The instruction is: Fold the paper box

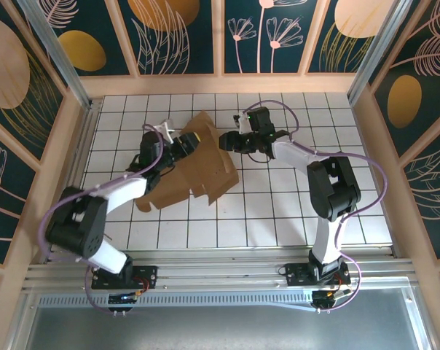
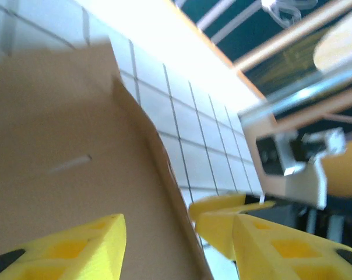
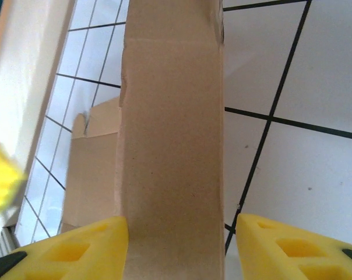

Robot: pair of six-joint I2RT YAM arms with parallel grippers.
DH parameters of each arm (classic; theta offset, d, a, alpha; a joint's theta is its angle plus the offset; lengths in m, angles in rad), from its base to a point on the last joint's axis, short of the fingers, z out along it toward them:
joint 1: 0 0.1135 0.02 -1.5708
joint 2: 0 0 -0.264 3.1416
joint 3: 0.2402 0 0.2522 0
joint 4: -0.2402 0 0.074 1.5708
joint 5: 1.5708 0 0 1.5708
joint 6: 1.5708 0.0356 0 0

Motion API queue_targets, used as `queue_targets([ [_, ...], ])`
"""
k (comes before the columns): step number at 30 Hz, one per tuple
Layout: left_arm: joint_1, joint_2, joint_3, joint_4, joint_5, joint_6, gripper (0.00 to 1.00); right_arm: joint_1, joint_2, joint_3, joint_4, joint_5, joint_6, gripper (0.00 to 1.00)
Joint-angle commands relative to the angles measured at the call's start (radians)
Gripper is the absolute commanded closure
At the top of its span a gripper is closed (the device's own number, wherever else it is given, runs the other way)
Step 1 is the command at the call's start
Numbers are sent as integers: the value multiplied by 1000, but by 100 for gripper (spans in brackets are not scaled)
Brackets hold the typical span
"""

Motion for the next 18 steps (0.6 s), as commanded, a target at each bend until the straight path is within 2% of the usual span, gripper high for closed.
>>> queue_targets([
  [1,3,-119,7,-377,-364,70,49,21,-13,38,-41,38,-41,48],
  [3,4,-119,5,-552,-476,42,51,26,-8,38,-34,33,-45,48],
  [6,5,-25,21,-762,-585,5,56,29,2,31,-11,28,-39,49],
  [11,7,149,42,-920,-765,-15,59,31,7,8,9,27,-29,49],
  [15,11,158,15,-879,-738,-15,62,12,-42,-75,65,98,-16,45],
  [18,15,145,-17,-807,-672,0,63,-45,-54,-133,117,81,7,39],
])
